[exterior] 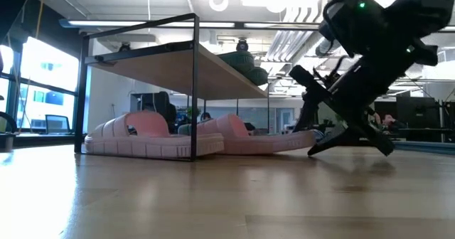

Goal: Pick and place slides into the shelf
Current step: Put the pink slide on the shelf

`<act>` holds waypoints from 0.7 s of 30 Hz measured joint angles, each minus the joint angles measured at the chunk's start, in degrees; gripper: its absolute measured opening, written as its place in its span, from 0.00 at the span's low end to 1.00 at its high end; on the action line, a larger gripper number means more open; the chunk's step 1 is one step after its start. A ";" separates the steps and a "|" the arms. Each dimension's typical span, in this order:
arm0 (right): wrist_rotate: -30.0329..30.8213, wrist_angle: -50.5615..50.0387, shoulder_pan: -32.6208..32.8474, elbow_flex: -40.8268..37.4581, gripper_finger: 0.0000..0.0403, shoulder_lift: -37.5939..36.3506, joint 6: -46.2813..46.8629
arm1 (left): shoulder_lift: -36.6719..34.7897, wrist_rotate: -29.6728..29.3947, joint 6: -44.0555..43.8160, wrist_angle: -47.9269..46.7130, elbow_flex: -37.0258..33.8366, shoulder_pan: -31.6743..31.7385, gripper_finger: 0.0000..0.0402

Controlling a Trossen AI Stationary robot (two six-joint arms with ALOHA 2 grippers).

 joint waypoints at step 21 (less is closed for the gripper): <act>-2.48 -22.85 0.02 11.55 0.43 -0.18 -12.57 | 0.00 -0.24 0.31 -2.04 0.00 0.00 0.39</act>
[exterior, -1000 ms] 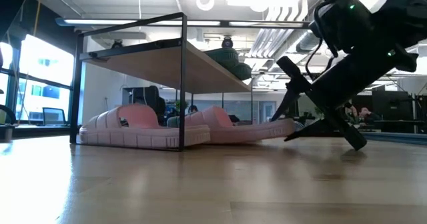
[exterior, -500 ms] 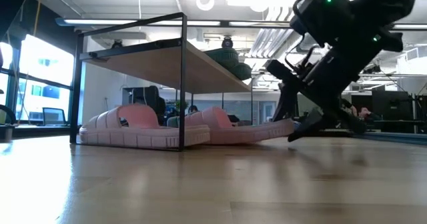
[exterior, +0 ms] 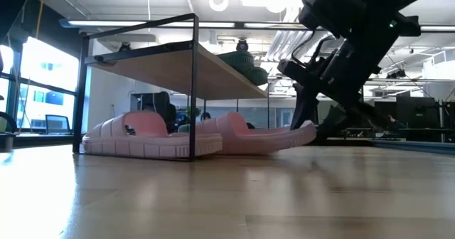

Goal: Pick and place slides into the shelf
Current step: Put the pink slide on the shelf

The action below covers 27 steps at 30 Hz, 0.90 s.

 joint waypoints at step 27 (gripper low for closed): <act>-2.74 -3.44 0.04 1.81 0.62 -0.04 -14.29 | 0.00 -0.28 0.24 -1.29 0.00 -0.01 0.39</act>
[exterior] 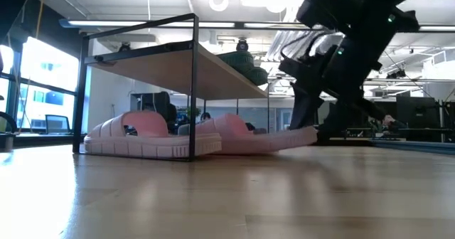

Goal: Pick and place slides into the shelf
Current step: Put the pink slide on the shelf

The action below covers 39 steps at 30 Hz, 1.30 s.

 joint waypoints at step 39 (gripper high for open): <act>6.58 -3.91 10.80 -10.73 0.03 -24.05 -2.19 | -12.29 -1.30 0.52 -21.81 0.04 -0.46 0.39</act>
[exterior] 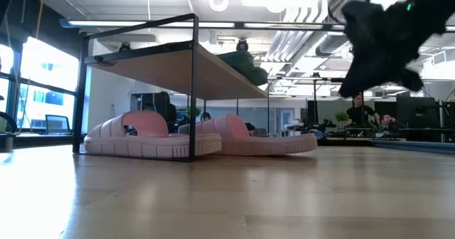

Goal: Pick and place slides into the shelf
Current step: Put the pink slide on the shelf

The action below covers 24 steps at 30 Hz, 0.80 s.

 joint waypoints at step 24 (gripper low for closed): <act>-5.71 27.47 -10.70 -5.22 0.00 17.78 -6.81 | 0.59 -6.28 -1.13 -3.31 -0.19 -3.70 0.39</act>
